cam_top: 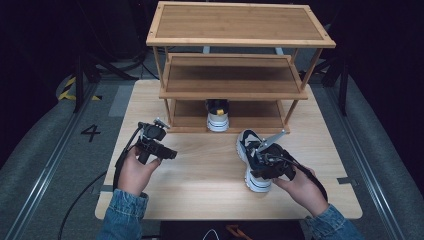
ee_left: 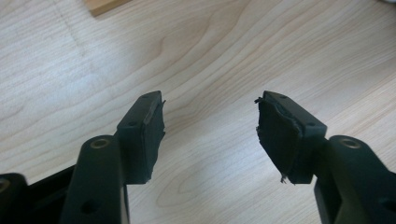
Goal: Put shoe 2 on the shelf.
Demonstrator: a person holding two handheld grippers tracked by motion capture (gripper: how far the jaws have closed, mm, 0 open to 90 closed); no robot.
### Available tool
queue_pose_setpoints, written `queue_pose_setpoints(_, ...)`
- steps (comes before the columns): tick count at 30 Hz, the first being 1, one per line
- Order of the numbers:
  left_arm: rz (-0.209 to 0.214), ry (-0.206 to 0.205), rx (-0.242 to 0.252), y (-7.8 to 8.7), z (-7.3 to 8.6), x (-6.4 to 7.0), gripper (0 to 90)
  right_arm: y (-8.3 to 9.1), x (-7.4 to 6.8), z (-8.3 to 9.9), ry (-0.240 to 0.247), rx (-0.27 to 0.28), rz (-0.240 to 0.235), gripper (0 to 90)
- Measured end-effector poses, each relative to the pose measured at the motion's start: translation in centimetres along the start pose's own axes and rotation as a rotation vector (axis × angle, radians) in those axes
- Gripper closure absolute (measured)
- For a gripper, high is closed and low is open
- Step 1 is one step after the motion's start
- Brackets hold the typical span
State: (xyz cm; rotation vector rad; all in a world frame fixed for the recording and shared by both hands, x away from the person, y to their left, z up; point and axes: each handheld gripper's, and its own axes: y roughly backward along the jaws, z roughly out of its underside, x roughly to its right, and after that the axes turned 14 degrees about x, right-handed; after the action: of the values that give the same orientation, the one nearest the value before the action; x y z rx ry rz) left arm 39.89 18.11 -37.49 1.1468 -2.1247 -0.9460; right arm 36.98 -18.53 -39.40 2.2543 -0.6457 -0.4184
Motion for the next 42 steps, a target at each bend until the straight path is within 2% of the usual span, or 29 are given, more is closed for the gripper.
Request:
queue_pose_setpoints(4, -0.002, 0.004, -0.014, 0.0, 0.5, -0.3, 38.5, -0.1, 0.5, -0.7, 0.002, 0.002, 0.013, 68.9)
queue_pose_setpoints(8, -0.028, 0.024, -0.011, 0.2, 0.9, -0.6, 38.4, -0.3, 1.3, -2.1, 0.012, 0.014, 0.037, 68.9)
queue_pose_setpoints(10, -0.058, 0.012, -0.005, 0.3, 1.1, -0.5, 40.1, -0.5, 1.8, -2.7, 0.02, 0.014, 0.049, 68.8)
queue_pose_setpoints(13, -0.081, -0.007, 0.003, 0.4, 1.3, -0.4, 40.6, -0.7, 2.4, -3.7, 0.027, 0.012, 0.061, 68.8)
queue_pose_setpoints(14, -0.079, -0.017, -0.002, 0.4, 1.3, -0.4, 40.5, -0.7, 2.6, -4.1, 0.022, 0.011, 0.063, 68.8)
queue_pose_setpoints(19, -0.074, -0.009, 0.004, 0.8, 2.0, -0.5, 38.6, -1.6, 3.9, -5.5, 0.023, 0.006, 0.087, 68.8)
queue_pose_setpoints(20, -0.074, 0.005, 0.009, 1.0, 2.2, -0.5, 38.1, -1.8, 4.2, -5.7, 0.022, 0.007, 0.086, 68.8)
queue_pose_setpoints(24, -0.059, 0.011, 0.025, 1.7, 2.7, -0.6, 34.9, -2.9, 5.5, -6.7, 0.019, 0.005, 0.088, 68.8)
queue_pose_setpoints(32, -0.068, 0.04, 0.047, 2.7, 3.7, -1.1, 32.6, -4.9, 7.6, -8.2, 0.014, -0.008, 0.104, 68.9)
queue_pose_setpoints(39, -0.07, 0.059, 0.045, 3.5, 4.5, -1.5, 30.1, -6.5, 8.8, -9.2, 0.028, -0.02, 0.145, 68.8)
queue_pose_setpoints(42, -0.074, 0.072, 0.056, 3.9, 4.6, -1.8, 28.6, -6.8, 9.1, -9.4, 0.021, -0.012, 0.141, 68.7)
